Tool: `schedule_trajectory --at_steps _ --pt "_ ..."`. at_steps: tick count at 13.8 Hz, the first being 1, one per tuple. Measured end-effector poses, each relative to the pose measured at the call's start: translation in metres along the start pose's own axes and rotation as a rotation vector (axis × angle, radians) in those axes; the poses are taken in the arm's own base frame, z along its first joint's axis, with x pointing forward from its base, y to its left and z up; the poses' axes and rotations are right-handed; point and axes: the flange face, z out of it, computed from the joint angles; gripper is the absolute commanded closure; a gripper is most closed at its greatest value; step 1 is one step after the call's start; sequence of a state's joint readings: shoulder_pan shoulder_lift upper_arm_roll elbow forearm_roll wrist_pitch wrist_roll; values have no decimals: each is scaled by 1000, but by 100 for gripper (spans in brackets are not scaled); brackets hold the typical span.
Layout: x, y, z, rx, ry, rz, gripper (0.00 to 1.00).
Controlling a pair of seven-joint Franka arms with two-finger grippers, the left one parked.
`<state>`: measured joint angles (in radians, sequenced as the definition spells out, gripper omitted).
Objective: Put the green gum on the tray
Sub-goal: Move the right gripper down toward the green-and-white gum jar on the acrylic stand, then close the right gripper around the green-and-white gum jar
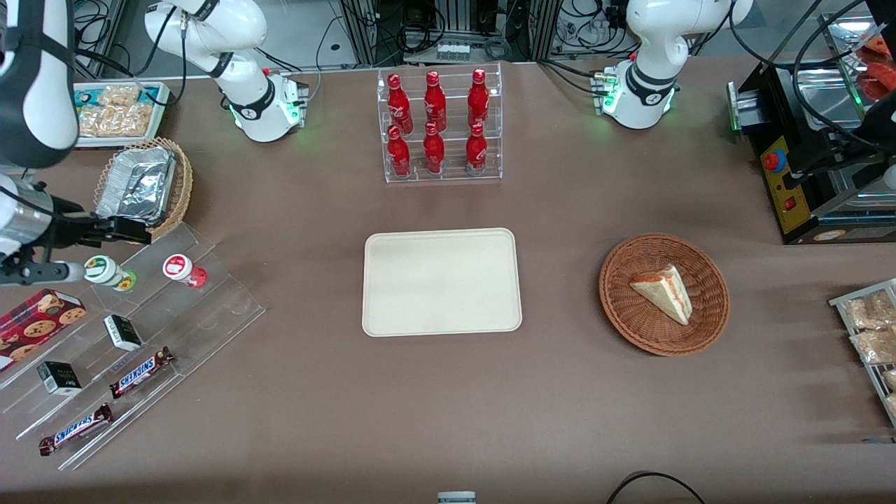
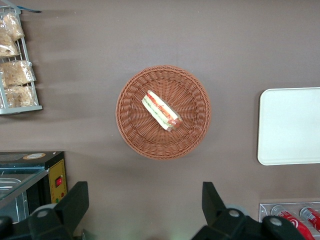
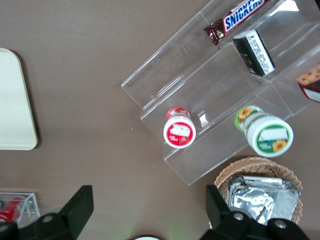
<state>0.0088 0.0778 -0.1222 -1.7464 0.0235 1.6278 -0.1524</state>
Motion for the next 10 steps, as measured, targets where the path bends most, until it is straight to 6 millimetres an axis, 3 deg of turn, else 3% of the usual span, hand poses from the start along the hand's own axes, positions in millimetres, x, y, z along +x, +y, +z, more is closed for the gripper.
schedule_trajectory --at_steps 5,10 --pt "13 15 31 -23 10 -126 0" --pt "13 56 53 -28 28 -321 0"
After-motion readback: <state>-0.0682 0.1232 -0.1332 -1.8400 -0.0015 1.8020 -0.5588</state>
